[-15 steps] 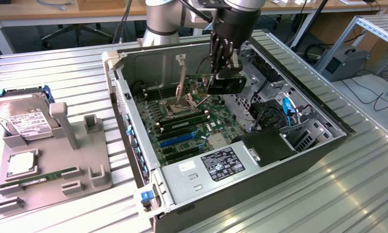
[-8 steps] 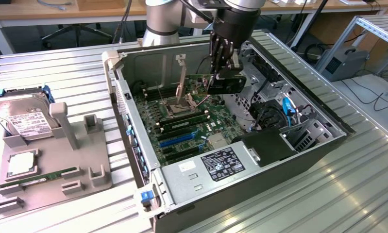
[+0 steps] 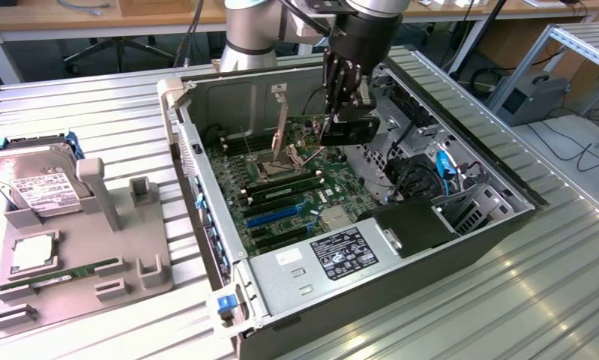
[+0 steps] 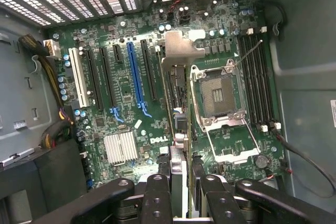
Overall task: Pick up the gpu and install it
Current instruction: 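Insert the gpu into the slot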
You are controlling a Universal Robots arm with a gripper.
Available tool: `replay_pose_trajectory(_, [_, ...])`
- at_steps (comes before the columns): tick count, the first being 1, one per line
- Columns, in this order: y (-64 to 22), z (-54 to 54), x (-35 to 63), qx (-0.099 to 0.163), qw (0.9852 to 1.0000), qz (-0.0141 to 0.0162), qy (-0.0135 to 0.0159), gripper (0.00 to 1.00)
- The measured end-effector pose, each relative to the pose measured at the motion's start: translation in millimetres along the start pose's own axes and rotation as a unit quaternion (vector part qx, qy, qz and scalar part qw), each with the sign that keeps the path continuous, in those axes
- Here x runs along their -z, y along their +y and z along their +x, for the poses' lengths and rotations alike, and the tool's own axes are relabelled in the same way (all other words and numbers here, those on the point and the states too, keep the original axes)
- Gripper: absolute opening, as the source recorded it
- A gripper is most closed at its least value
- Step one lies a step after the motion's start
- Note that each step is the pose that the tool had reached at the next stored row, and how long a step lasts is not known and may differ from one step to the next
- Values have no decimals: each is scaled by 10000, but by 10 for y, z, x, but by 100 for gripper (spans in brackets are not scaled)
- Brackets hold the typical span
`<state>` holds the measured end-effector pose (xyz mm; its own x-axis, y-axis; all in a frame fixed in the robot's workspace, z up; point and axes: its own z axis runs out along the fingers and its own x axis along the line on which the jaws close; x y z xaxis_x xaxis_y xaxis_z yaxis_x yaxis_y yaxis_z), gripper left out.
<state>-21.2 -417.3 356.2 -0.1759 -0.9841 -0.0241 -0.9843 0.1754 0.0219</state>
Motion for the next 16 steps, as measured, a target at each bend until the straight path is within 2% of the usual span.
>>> replay_pose_trajectory(16, [0, 0, 0, 153, 9999, -4, 3, 27])
